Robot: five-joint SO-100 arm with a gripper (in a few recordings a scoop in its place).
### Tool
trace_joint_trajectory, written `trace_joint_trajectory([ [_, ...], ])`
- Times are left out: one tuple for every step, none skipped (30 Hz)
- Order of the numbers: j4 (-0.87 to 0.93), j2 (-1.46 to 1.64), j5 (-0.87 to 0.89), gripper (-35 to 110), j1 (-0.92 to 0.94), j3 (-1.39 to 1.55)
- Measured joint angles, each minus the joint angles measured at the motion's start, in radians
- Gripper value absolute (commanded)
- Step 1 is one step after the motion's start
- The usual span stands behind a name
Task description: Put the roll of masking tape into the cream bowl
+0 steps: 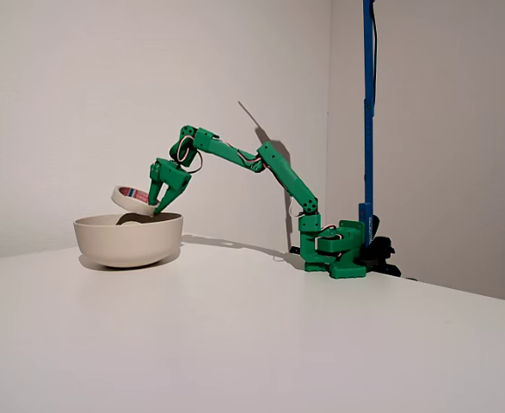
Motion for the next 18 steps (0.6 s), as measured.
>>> trace_joint_trajectory([
  [-0.006, -0.018, 0.0, -8, 0.009, -0.005],
  [-0.011, -0.031, 0.0, -8, 0.018, -0.006],
  [-0.017, -0.038, 0.0, -8, 0.025, -0.006],
  [-0.023, -0.048, 0.0, -8, 0.031, -0.006],
  [-0.028, -0.052, 0.002, -2, 0.032, -0.006],
  [-0.029, -0.054, 0.003, 3, 0.035, -0.006],
  [-0.029, -0.055, 0.006, 10, 0.035, -0.006],
  [-0.029, -0.055, 0.008, 13, 0.038, -0.006],
  [-0.029, -0.054, 0.008, 15, 0.04, -0.008],
  [-0.026, -0.054, 0.015, 15, 0.041, -0.011],
  [-0.026, -0.054, 0.023, 15, 0.044, -0.015],
  [-0.026, -0.054, 0.032, 15, 0.048, -0.02],
  [-0.026, -0.054, 0.038, 15, 0.048, -0.028],
  [-0.026, -0.054, 0.043, 15, 0.049, -0.034],
  [-0.026, -0.054, 0.051, 14, 0.049, -0.037],
  [-0.026, -0.054, 0.057, 13, 0.049, -0.037],
  [-0.026, -0.054, 0.061, 9, 0.048, -0.037],
  [-0.026, -0.054, 0.069, -3, 0.048, -0.037],
])
